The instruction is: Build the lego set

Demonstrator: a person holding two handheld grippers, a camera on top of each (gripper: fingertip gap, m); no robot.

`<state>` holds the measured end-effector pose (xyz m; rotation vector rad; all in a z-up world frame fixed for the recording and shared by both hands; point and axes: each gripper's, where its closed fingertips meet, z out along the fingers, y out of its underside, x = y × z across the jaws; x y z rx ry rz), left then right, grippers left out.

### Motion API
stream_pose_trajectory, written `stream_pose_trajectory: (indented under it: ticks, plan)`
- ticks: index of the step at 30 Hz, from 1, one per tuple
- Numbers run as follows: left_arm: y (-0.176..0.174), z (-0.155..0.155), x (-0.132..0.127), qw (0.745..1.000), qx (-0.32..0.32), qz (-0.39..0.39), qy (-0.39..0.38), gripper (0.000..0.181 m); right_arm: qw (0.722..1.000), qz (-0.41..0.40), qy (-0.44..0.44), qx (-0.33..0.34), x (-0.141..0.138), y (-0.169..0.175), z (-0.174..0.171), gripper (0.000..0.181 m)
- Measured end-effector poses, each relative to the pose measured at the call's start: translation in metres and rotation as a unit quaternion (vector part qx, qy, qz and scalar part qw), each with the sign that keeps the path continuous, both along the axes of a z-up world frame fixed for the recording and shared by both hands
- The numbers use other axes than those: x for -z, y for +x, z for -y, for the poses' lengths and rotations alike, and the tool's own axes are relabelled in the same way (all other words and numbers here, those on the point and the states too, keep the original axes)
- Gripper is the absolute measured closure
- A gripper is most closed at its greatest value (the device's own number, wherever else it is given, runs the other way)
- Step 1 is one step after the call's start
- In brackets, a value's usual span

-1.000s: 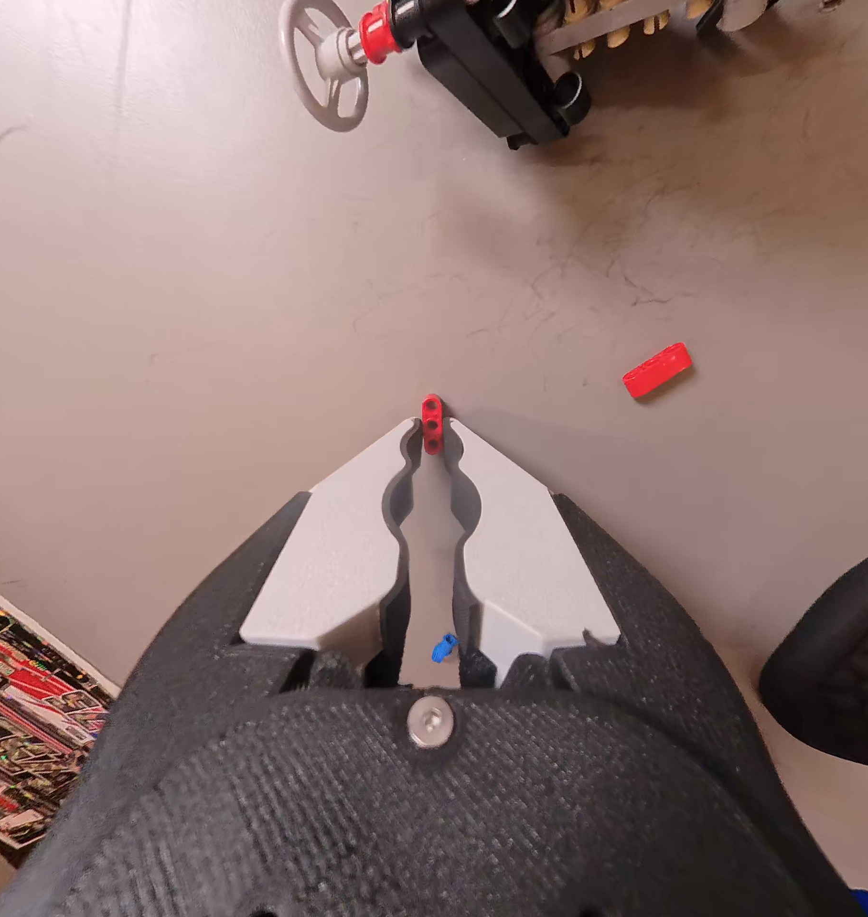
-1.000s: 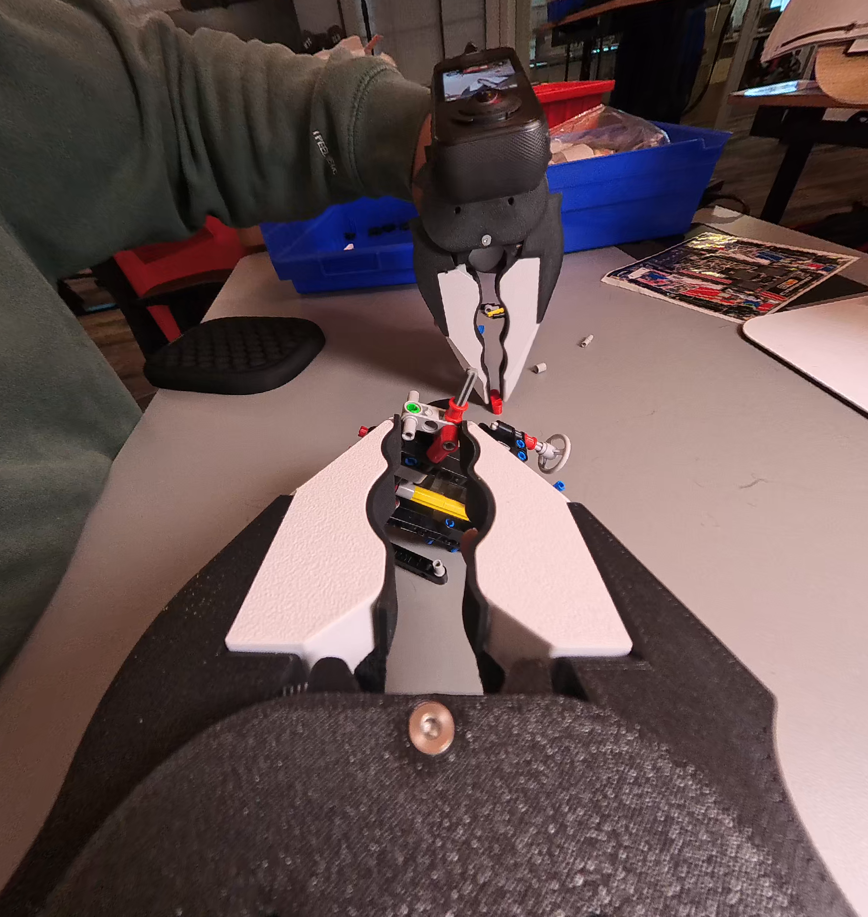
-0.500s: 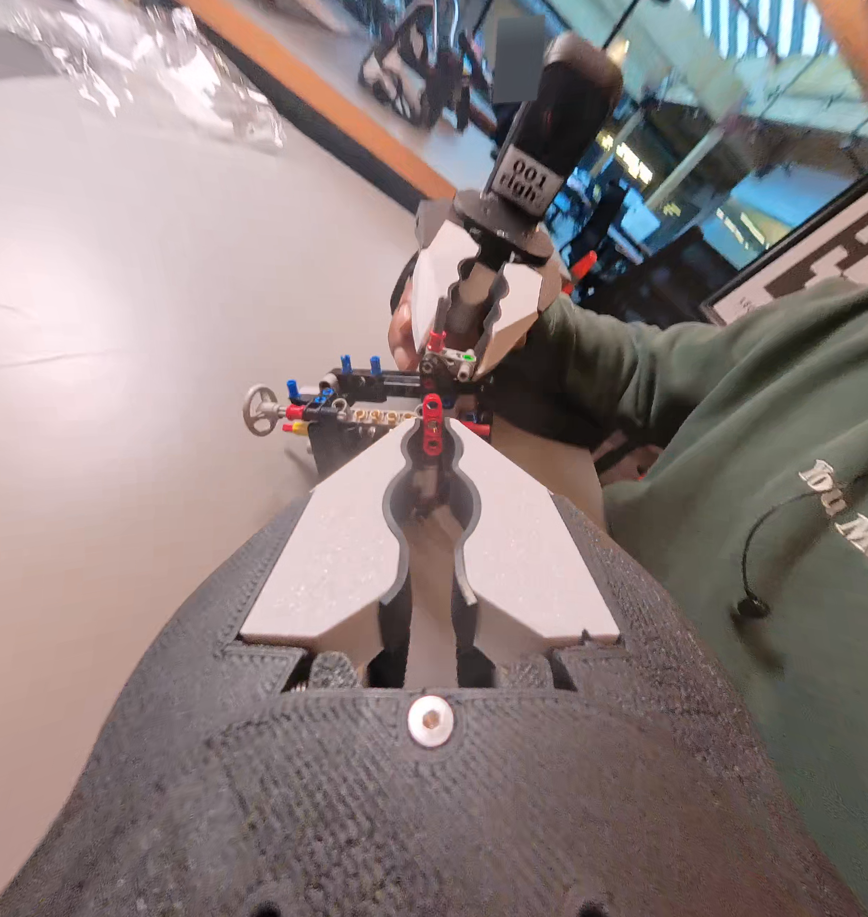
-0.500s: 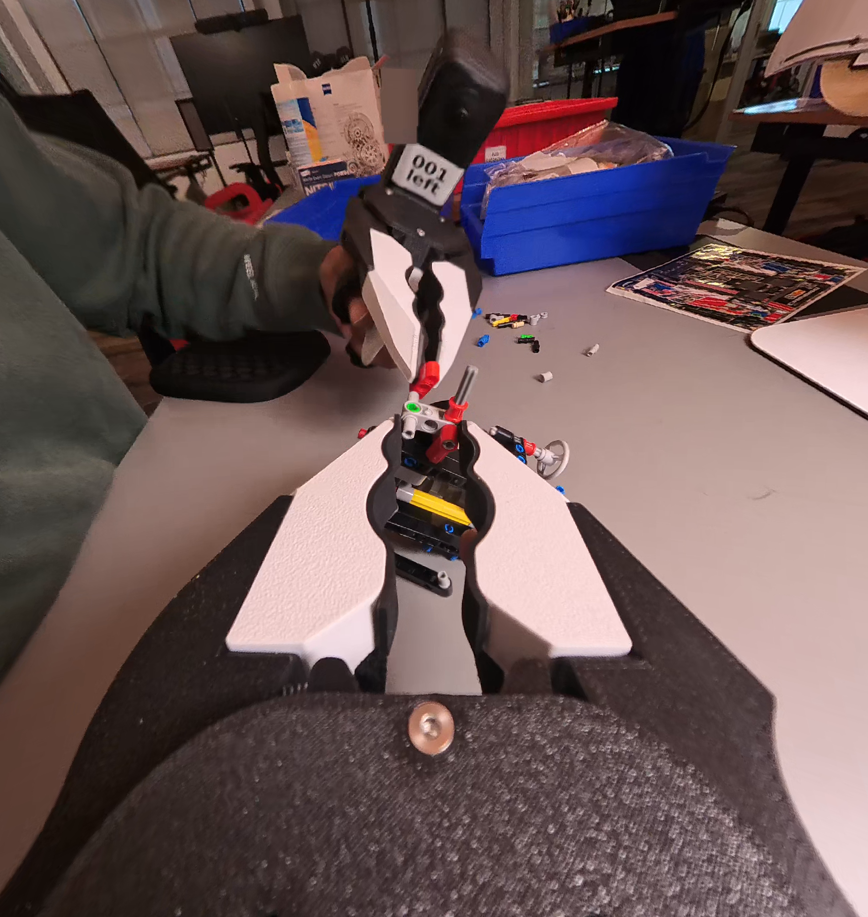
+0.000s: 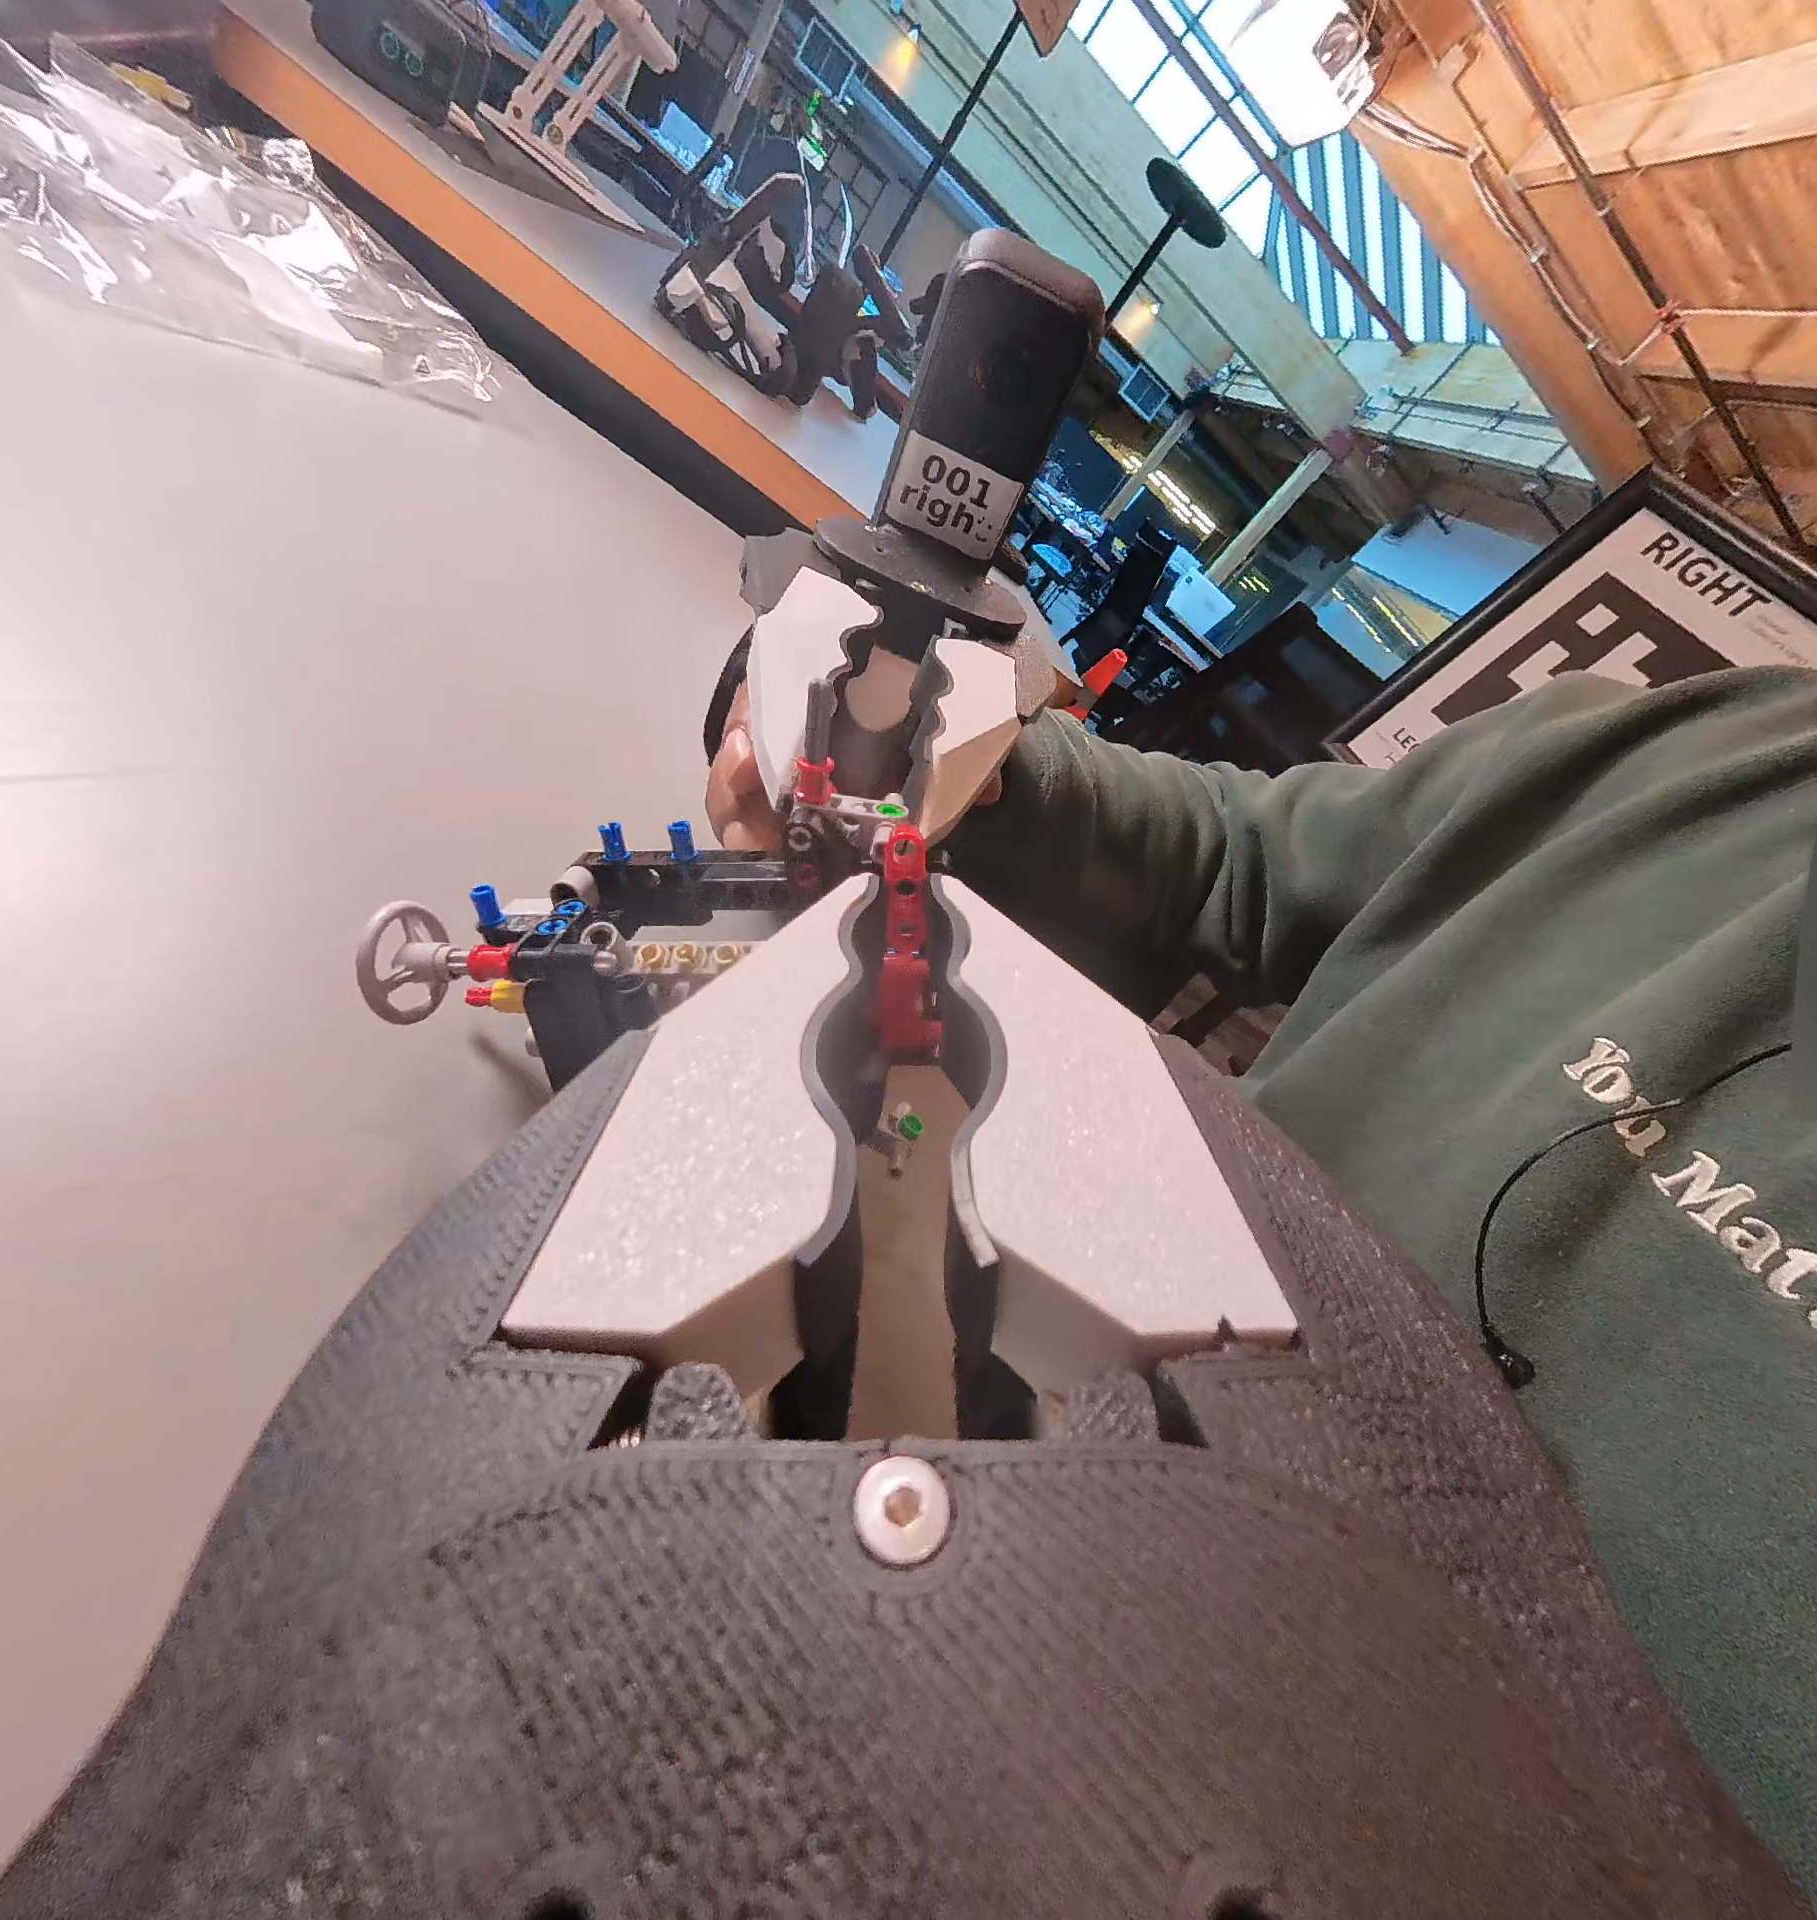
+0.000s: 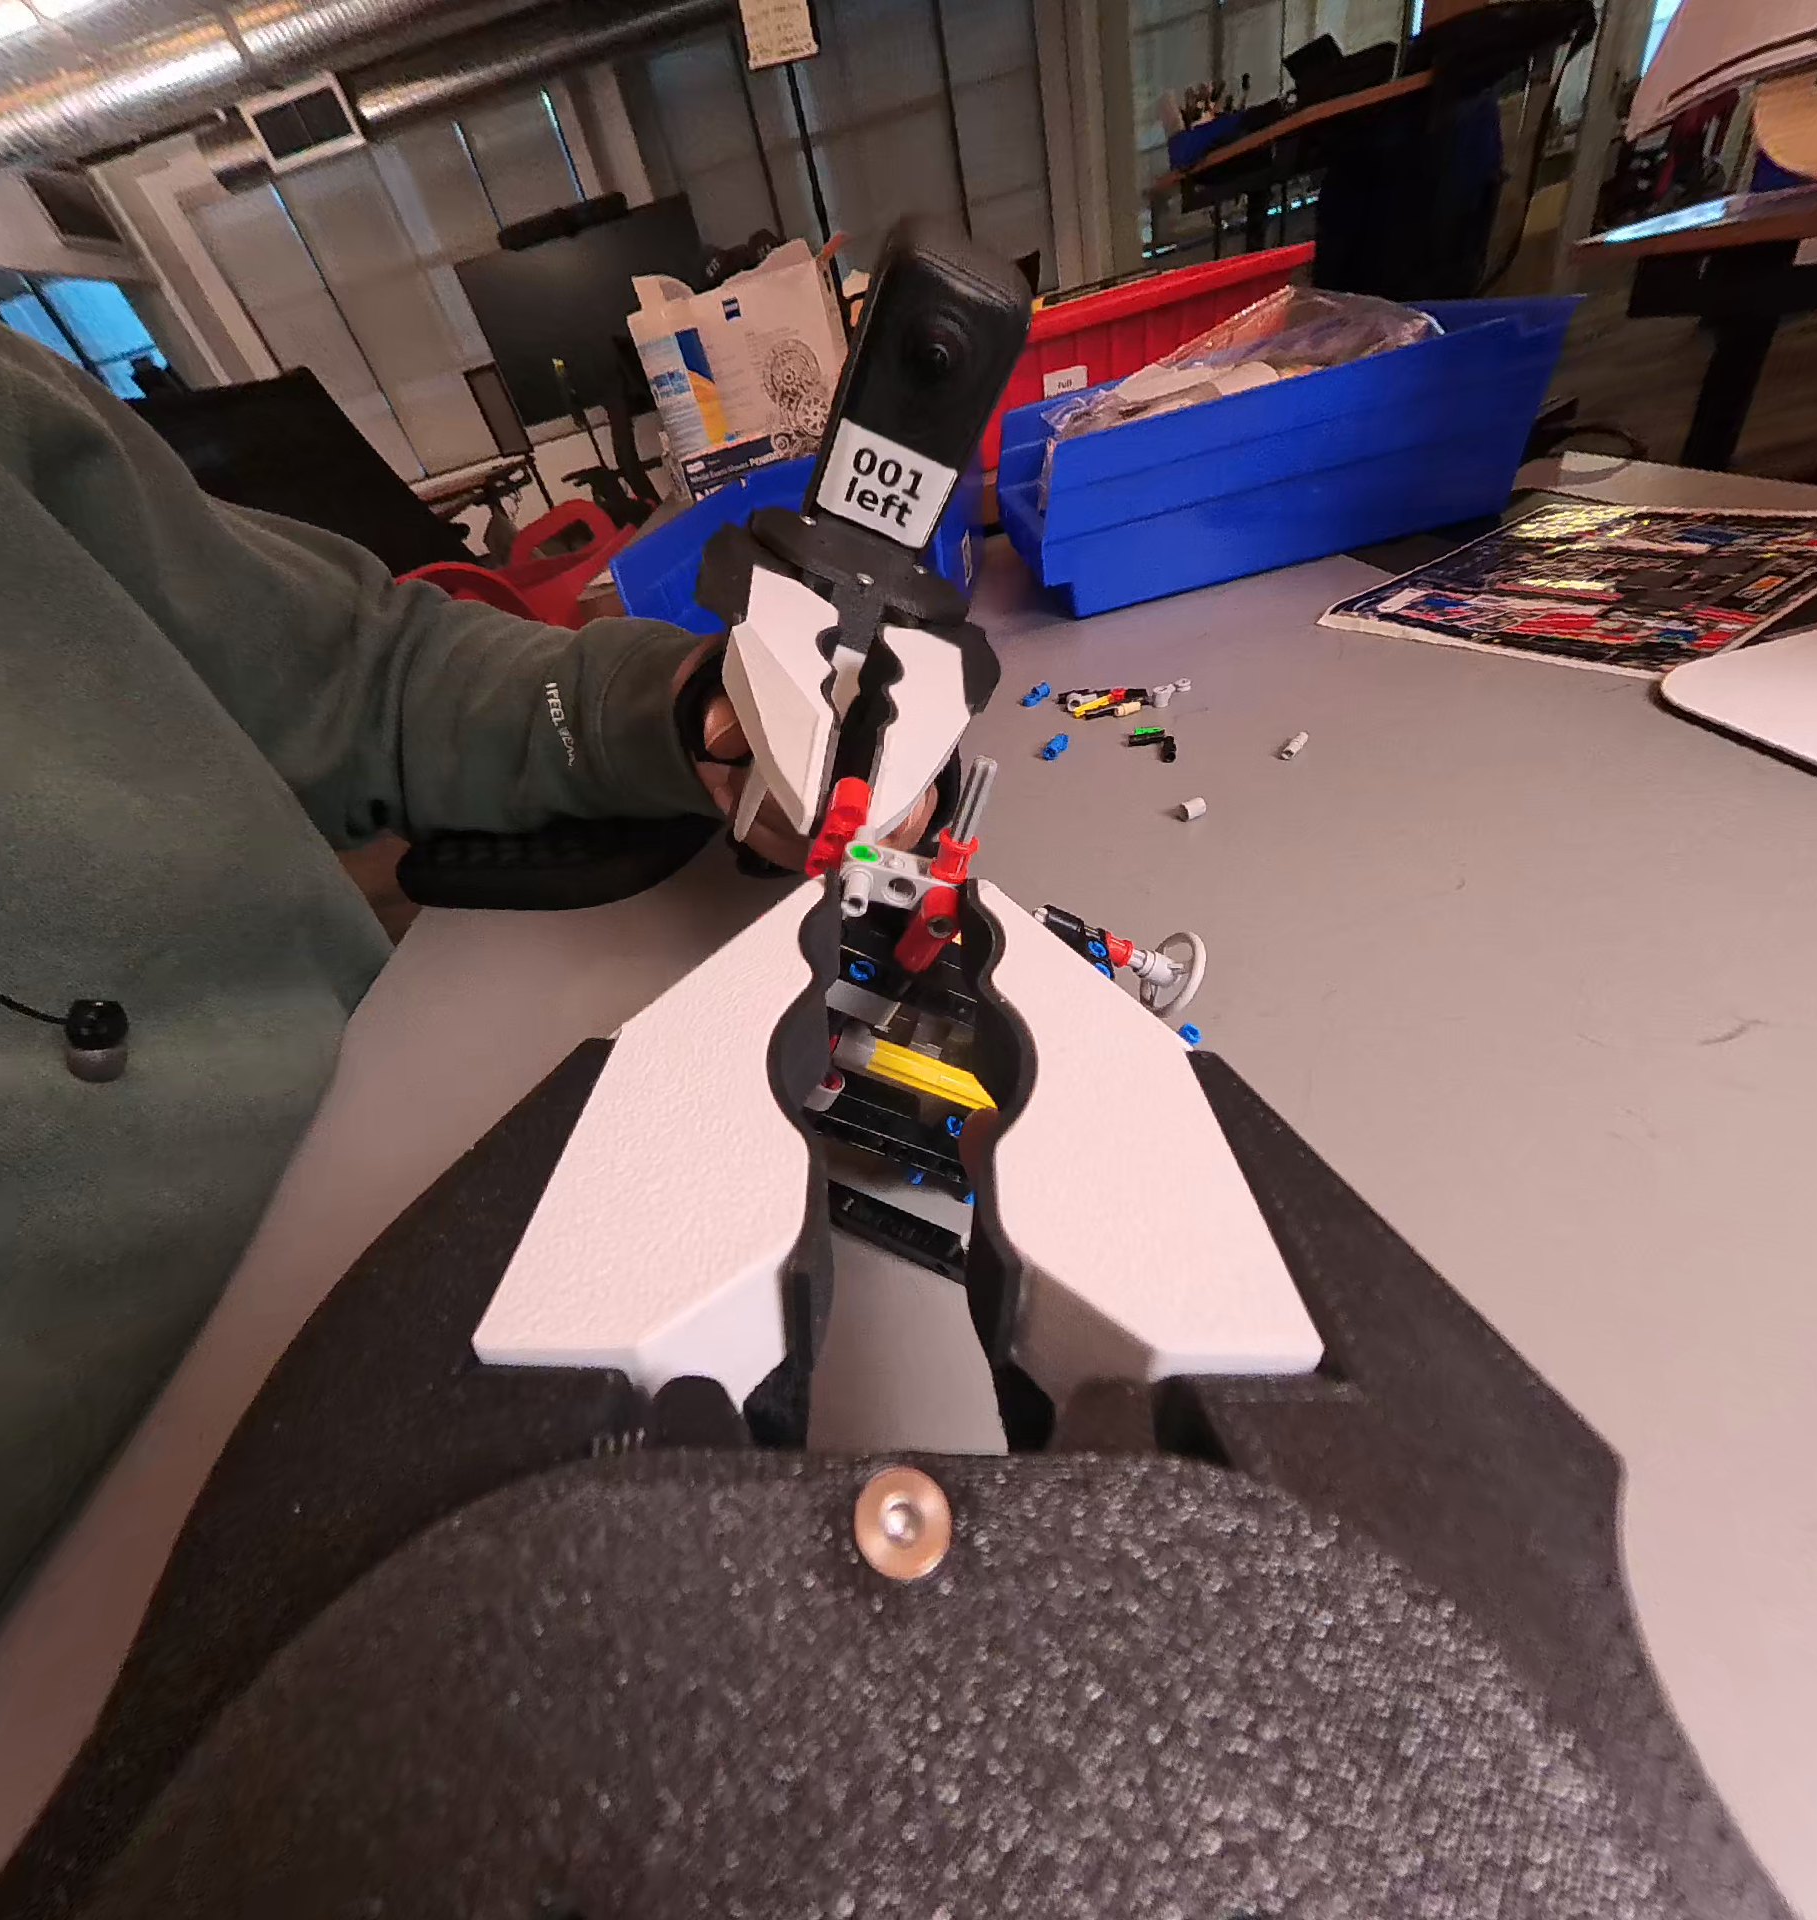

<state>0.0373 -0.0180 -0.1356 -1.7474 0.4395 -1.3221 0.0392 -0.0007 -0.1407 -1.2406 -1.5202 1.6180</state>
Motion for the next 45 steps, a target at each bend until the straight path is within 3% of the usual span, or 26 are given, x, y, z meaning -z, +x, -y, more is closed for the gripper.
stream_pose_trajectory:
  ticks: [15, 22, 30, 38, 45]
  plan:
    - [-0.001, -0.003, 0.005, 0.997, -0.007, 0.052, -0.048, 0.177, 0.999, 0.006, -0.039, -0.002, 0.001, -0.002, 0.0, 0.16]
    - [0.003, 0.004, 0.006, 0.997, 0.02, 0.023, -0.07, 0.177, 0.999, 0.041, 0.02, 0.0, 0.001, -0.002, 0.008, 0.16]
    - [0.006, 0.025, 0.005, 0.981, 0.105, -0.156, -0.038, 0.176, 0.992, 0.087, 0.088, -0.033, 0.0, 0.003, 0.029, 0.161]
    - [0.004, 0.043, 0.007, 0.919, 0.195, -0.338, -0.06, 0.176, 0.984, 0.105, 0.134, -0.048, 0.002, 0.002, 0.047, 0.161]
    - [0.003, 0.047, 0.006, 0.878, 0.231, -0.409, -0.094, 0.177, 0.979, 0.125, 0.153, -0.046, -0.001, 0.003, 0.05, 0.161]
